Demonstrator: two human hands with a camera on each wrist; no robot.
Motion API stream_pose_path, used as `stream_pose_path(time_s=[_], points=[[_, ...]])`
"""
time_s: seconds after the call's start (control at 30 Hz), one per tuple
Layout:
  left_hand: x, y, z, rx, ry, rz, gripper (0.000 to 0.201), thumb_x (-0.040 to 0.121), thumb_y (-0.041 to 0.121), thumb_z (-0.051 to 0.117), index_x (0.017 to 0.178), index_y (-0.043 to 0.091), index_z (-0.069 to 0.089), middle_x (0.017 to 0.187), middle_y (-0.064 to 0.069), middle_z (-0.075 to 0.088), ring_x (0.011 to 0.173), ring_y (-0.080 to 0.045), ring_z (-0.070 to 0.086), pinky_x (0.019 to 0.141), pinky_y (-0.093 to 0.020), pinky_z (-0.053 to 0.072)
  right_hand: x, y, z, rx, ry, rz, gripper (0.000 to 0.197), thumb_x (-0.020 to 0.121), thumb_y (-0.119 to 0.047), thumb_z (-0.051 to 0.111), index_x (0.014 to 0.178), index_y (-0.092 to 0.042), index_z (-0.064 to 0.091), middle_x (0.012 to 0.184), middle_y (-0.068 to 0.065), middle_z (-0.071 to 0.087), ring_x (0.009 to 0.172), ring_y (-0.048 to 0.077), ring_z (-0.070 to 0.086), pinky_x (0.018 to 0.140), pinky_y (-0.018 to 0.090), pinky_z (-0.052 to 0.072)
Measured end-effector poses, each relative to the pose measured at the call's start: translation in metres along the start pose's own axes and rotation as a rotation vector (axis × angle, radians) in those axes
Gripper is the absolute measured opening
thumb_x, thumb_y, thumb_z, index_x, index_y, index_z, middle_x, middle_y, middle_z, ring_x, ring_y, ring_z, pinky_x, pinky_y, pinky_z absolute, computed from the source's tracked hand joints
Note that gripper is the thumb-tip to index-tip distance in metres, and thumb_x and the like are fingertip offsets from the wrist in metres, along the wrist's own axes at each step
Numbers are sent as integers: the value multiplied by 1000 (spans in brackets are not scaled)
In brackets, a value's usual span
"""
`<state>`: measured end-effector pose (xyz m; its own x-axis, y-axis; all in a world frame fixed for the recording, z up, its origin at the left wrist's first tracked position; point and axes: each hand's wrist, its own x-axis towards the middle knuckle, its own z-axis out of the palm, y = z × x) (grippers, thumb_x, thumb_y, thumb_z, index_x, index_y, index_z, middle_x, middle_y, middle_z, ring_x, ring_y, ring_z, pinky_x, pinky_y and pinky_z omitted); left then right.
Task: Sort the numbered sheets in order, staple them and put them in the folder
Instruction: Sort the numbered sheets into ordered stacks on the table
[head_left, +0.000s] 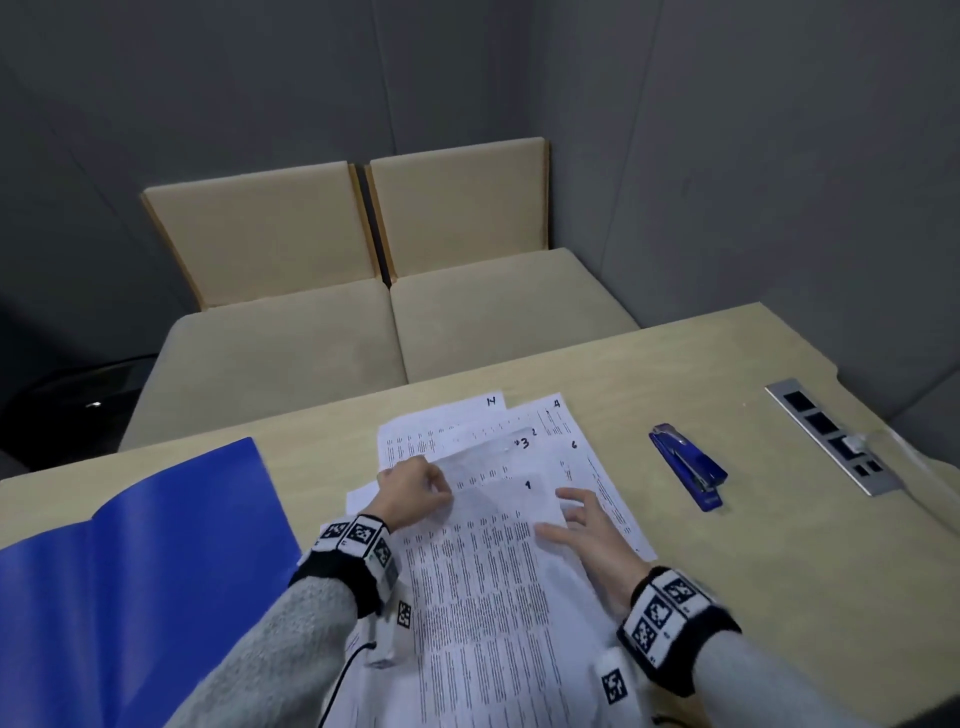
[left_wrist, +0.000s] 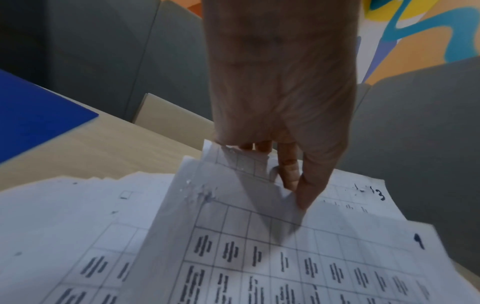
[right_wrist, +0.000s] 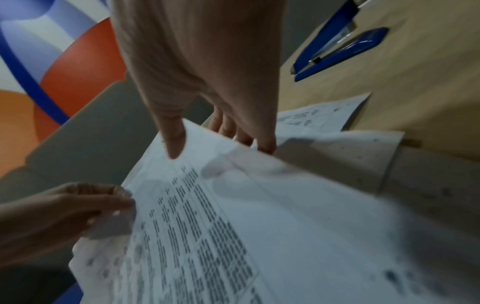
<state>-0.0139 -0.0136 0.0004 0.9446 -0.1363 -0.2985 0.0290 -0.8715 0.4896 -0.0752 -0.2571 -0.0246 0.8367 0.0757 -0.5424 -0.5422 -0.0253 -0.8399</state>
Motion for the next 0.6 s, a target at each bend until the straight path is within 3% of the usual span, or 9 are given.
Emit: stream_pose_path(time_s=[0.1, 0.2, 0.27, 0.37, 0.43, 0.5, 0.6], points=[[10, -2, 2, -9, -22, -4, 19, 82, 28, 68, 67, 28, 57, 90, 3, 58, 91, -16, 53, 97, -36, 36, 12, 7, 7, -136, 125, -34, 40, 81, -16, 72, 115, -6, 53, 116, 12, 62, 111, 28, 59, 98, 44, 48], [23, 1, 2, 9, -53, 32, 12, 84, 37, 66, 79, 28, 61, 95, 9, 52, 96, -13, 49, 107, -43, 31, 15, 0, 6, -192, 156, -20, 43, 87, -18, 65, 122, 3, 52, 124, 9, 57, 122, 25, 51, 105, 33, 38], [38, 4, 4, -58, 69, 51, 19, 89, 40, 59, 101, 26, 59, 114, 5, 46, 108, -15, 48, 108, -44, 24, 14, 1, -4, -245, 175, 23, 59, 91, -17, 60, 141, 0, 37, 145, 9, 41, 136, 23, 37, 110, 34, 30], [66, 14, 7, -43, 317, 26, 29, 94, 23, 49, 123, 16, 49, 127, -7, 49, 113, -29, 52, 97, -42, 38, 12, 8, -23, -315, 216, 35, 61, 92, -20, 58, 145, -4, 32, 150, 8, 35, 139, 23, 33, 113, 36, 29], [82, 21, 17, 150, 234, -9, 39, 94, 18, 45, 133, 14, 40, 132, -9, 46, 116, -31, 48, 93, -43, 41, 12, 14, -35, -313, 243, 56, 61, 89, -23, 59, 143, -7, 36, 148, 7, 39, 136, 23, 38, 113, 39, 32], [95, 26, 26, 298, 92, -76, 48, 95, 20, 44, 141, 16, 30, 139, -7, 40, 125, -29, 42, 100, -46, 37, 20, 25, -47, -276, 218, 76, 62, 85, -27, 60, 142, -12, 39, 145, 3, 43, 132, 22, 43, 110, 43, 37], [109, 28, 33, 270, 17, -145, 45, 97, 24, 40, 141, 19, 33, 139, -6, 44, 127, -28, 43, 107, -49, 31, 31, 36, -56, -273, 141, 106, 68, 78, -35, 62, 139, -11, 42, 143, 3, 46, 129, 23, 47, 108, 46, 39]])
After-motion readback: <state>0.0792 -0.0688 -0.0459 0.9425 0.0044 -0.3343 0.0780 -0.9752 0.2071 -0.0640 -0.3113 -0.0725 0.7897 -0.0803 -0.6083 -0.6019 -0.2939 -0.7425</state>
